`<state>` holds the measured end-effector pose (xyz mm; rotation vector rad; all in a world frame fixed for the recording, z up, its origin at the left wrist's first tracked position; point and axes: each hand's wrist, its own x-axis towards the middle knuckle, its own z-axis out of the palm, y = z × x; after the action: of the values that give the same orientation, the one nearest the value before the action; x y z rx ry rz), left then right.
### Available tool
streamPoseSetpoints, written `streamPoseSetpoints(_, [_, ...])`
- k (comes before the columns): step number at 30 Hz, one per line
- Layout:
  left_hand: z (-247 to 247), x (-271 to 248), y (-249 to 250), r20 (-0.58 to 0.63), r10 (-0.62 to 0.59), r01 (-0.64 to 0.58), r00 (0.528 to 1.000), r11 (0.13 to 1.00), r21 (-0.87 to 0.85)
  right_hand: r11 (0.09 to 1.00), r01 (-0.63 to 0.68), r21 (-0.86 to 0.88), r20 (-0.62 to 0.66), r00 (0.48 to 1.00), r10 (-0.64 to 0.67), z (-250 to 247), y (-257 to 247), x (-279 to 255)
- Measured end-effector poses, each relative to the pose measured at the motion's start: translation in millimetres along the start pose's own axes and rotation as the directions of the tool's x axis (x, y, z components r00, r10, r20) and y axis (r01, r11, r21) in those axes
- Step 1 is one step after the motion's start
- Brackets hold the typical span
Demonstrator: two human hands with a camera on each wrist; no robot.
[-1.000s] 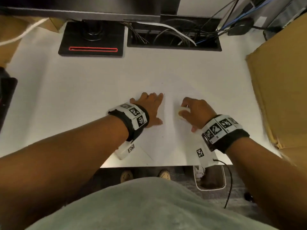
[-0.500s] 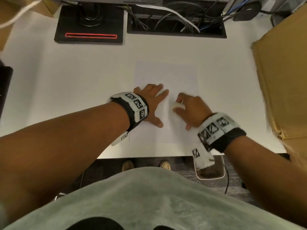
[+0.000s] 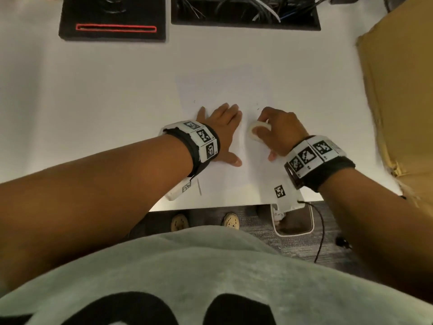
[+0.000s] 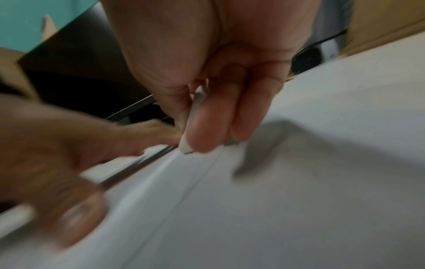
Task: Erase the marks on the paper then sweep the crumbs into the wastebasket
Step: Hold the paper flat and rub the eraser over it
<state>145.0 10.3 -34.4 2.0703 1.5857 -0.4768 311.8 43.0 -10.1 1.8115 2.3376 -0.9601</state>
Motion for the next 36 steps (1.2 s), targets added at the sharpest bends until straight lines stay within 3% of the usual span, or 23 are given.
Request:
streamPoseSetpoints(5, [-1.0, 0.3, 0.2, -0.011, -0.002, 0.001, 1.0, 1.0, -0.017, 0.998, 0.062, 0.007, 0.134, 0.989, -0.062, 15.0, -1.8, -21.5])
streamPoseSetpoints(9, [-0.1, 1.8, 0.6, -0.024, 0.004, -0.004, 1.0, 1.0, -0.005, 0.999, -0.025, 0.027, -0.014, 1.0, 0.025, -0.5, -3.7, -0.3])
streamPoseSetpoints(14, [1.6, 2.8, -2.2, -0.052, 0.009, -0.009, 0.999, 1.0, -0.001, 0.999, 0.053, -0.006, 0.12, 0.991, -0.051, 15.4, -7.5, -16.8])
streamPoseSetpoints(18, [0.4, 3.0, -1.1, -0.034, 0.004, -0.004, 0.999, 1.0, 0.002, 0.999, -0.041, 0.034, -0.023, 0.999, 0.041, 2.1, -8.1, -2.7])
streamPoseSetpoints(22, [0.9, 2.2, -2.2, -0.059, 0.007, -0.007, 0.998, 1.0, -0.002, 1.0, 0.018, 0.021, 0.122, 0.992, -0.02, 18.8, -10.7, -25.0])
streamPoseSetpoints(26, [0.2, 1.9, -0.4, -0.051, 0.0, 0.001, 0.999, 1.0, 0.004, 1.0, -0.022, -0.02, -0.043, 0.999, 0.022, 5.7, -13.1, -2.8])
streamPoseSetpoints(31, [0.8, 1.5, -1.7, -0.075, -0.002, 0.002, 0.997, 1.0, 0.005, 0.997, 0.041, -0.066, 0.074, 0.997, -0.036, 20.4, -10.3, -27.1])
streamPoseSetpoints(34, [-0.2, 1.7, -0.6, -0.065, -0.007, 0.008, 0.998, 1.0, 0.01, 0.996, -0.012, -0.088, -0.064, 0.998, 0.006, 7.2, -10.8, -2.1])
streamPoseSetpoints(36, [-0.3, 1.7, 0.2, -0.063, -0.009, 0.009, 0.998, 1.0, 0.012, 0.996, 0.011, -0.088, -0.067, 0.998, -0.017, 7.8, -10.9, -2.0])
